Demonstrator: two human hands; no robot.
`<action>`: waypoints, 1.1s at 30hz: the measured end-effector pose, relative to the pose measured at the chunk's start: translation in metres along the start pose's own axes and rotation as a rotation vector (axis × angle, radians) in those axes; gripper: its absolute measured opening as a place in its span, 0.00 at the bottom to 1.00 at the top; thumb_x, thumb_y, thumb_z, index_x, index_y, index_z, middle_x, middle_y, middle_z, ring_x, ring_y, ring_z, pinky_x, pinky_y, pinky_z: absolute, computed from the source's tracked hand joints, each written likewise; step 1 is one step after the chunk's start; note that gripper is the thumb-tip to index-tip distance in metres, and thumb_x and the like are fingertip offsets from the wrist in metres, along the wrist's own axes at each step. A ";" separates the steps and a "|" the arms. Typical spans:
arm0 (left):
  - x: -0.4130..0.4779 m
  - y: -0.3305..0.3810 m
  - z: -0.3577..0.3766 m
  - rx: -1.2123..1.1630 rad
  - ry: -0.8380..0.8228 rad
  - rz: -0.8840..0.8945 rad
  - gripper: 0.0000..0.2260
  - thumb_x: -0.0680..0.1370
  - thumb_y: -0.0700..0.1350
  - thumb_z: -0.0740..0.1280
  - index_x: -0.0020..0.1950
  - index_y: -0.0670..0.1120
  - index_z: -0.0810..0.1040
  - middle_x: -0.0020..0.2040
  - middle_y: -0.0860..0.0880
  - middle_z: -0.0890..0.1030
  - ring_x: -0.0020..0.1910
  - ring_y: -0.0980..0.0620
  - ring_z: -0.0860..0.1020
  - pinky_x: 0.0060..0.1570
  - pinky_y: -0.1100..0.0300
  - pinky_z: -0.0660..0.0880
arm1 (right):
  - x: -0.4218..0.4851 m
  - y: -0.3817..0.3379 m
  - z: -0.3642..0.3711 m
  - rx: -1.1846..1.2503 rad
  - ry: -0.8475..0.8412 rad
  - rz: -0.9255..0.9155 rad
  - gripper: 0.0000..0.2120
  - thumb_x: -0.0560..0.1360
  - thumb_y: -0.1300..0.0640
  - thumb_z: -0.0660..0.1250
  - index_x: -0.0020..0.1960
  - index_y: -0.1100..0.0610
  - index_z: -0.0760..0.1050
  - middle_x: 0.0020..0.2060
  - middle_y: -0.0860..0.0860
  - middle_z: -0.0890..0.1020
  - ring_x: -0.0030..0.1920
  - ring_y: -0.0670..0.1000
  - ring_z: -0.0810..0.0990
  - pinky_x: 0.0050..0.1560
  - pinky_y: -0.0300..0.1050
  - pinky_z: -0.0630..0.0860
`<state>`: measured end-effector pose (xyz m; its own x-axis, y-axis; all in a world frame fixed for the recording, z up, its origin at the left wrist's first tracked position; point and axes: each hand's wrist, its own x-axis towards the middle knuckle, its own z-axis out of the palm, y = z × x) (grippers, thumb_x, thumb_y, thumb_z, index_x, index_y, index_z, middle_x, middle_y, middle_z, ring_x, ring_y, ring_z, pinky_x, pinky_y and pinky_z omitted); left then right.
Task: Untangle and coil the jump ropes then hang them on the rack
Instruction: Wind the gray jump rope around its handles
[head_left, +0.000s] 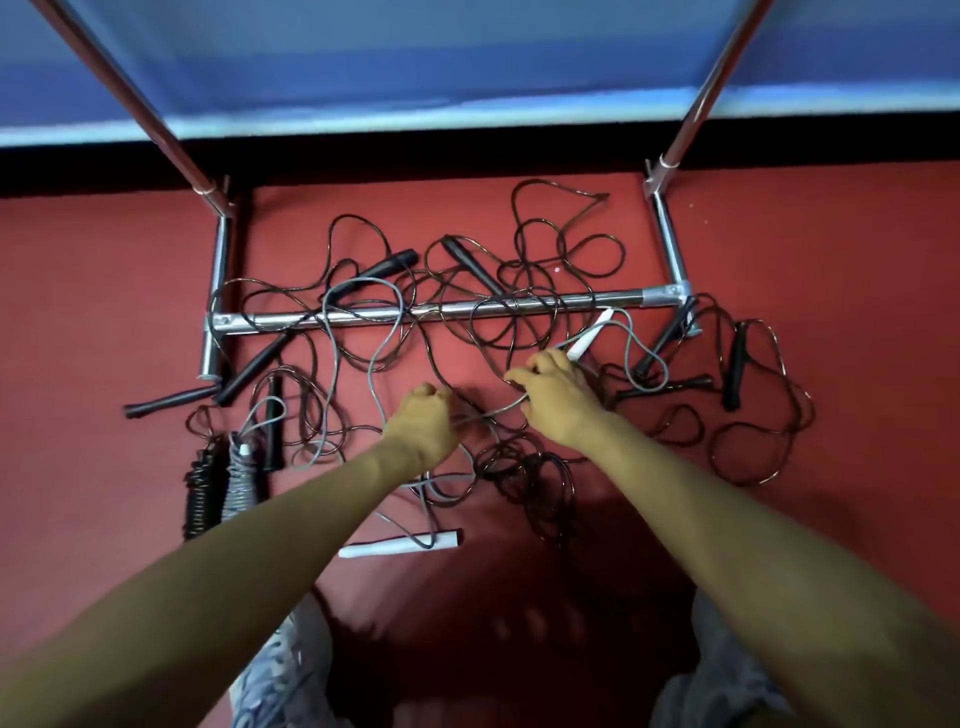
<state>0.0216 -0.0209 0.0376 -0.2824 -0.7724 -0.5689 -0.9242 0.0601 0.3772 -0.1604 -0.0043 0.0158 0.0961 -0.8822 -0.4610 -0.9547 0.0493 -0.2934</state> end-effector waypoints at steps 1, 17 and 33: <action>0.007 -0.006 0.005 -0.017 0.000 -0.017 0.16 0.78 0.46 0.66 0.64 0.42 0.75 0.62 0.39 0.73 0.64 0.40 0.71 0.63 0.54 0.68 | 0.005 0.001 0.008 -0.070 -0.017 -0.043 0.25 0.77 0.61 0.63 0.72 0.50 0.66 0.70 0.56 0.64 0.75 0.58 0.53 0.74 0.55 0.55; -0.003 0.010 0.020 -0.278 0.175 0.092 0.11 0.81 0.41 0.61 0.62 0.42 0.76 0.51 0.39 0.81 0.52 0.40 0.78 0.53 0.55 0.70 | -0.003 -0.003 0.006 -0.013 0.481 -0.369 0.03 0.72 0.58 0.69 0.45 0.55 0.78 0.37 0.51 0.79 0.41 0.56 0.81 0.59 0.55 0.71; -0.165 0.071 -0.136 -0.273 0.358 0.016 0.19 0.76 0.37 0.66 0.67 0.40 0.73 0.60 0.39 0.79 0.56 0.41 0.78 0.52 0.58 0.71 | -0.146 -0.043 -0.212 0.002 0.212 -0.167 0.11 0.80 0.57 0.60 0.58 0.51 0.79 0.50 0.53 0.83 0.53 0.58 0.79 0.52 0.50 0.75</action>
<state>0.0372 0.0242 0.2579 -0.1448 -0.9457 -0.2910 -0.8050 -0.0584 0.5905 -0.1929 0.0230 0.2736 0.1908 -0.9565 -0.2207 -0.9302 -0.1043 -0.3520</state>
